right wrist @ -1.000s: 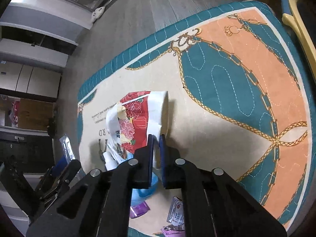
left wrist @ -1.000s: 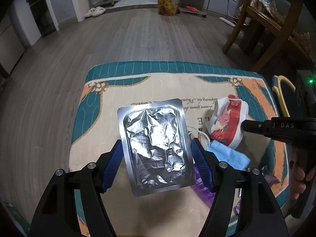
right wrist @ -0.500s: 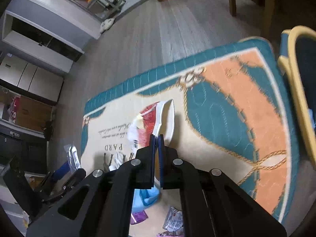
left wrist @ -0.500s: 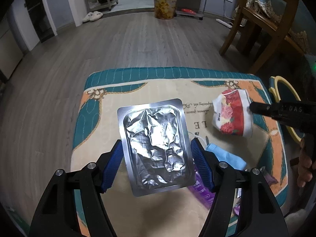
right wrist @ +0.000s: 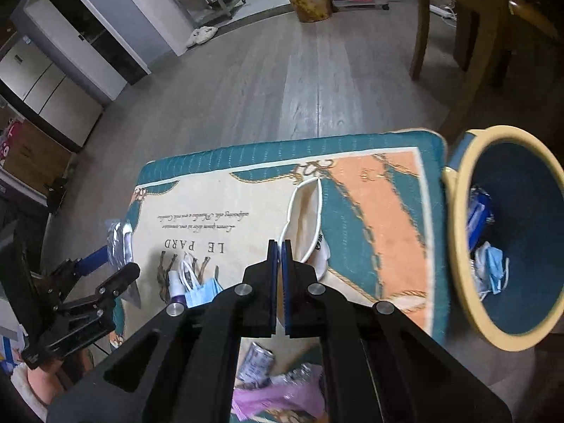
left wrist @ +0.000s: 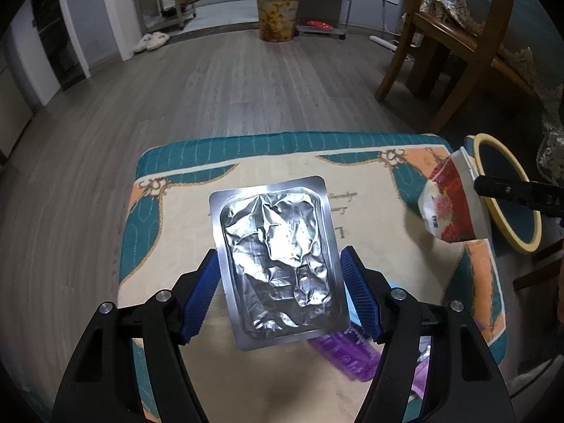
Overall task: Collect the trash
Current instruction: 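Carry the paper cup and foil pack over the bin and open both tools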
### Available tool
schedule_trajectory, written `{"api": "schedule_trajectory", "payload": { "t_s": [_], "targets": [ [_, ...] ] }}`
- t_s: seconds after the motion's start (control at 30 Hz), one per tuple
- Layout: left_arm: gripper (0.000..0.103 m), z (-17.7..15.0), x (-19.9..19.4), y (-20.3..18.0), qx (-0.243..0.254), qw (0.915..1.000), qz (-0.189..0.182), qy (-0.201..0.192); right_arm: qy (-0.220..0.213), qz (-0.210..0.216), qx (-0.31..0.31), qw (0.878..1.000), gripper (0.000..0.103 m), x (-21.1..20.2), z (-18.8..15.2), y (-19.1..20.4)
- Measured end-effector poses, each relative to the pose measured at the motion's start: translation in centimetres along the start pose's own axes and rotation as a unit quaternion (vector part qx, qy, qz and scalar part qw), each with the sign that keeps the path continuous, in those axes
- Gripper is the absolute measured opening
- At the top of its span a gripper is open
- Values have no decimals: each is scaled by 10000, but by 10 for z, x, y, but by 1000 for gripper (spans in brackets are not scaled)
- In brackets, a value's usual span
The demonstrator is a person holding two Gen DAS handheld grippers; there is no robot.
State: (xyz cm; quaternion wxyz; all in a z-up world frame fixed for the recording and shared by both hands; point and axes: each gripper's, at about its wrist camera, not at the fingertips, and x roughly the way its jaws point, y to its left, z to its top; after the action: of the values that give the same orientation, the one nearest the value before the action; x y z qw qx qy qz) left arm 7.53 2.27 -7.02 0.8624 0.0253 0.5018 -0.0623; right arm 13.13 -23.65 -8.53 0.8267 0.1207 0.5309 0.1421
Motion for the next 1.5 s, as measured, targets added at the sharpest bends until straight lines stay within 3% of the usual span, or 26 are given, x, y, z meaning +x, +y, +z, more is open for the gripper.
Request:
{"api": "schedule_trajectory", "payload": {
  "t_s": [0.4, 0.77, 0.93, 1.1, 1.23, 1.33, 1.5],
  "targets": [
    [70, 24, -21, -70, 313, 9986, -303, -288, -635, -132, 86, 9979, 2, -76, -3, -51],
    [70, 40, -17, -204, 1186, 9886, -760, -536, -1269, -955, 545, 9858, 2, -128, -5, -172],
    [70, 37, -9, -261, 1768, 9762, -1106, -592, -1216, -1348, 851, 9797, 2, -124, -11, -225],
    [71, 37, 9, -309, 2234, 9641, -1324, -546, -993, -1249, 1285, 9788, 2, -108, -18, -262],
    [71, 41, 24, -330, 2335, 9606, -1389, -588, -859, -997, 1474, 9803, 2, -95, -27, -274],
    [73, 44, 33, -340, 2440, 9606, -1235, -504, -857, -912, 1583, 9794, 3, -92, -25, -275],
    [83, 47, 28, -325, 2301, 9635, -1266, -517, -791, -885, 1426, 9826, 3, -89, -20, -268]
  ]
}}
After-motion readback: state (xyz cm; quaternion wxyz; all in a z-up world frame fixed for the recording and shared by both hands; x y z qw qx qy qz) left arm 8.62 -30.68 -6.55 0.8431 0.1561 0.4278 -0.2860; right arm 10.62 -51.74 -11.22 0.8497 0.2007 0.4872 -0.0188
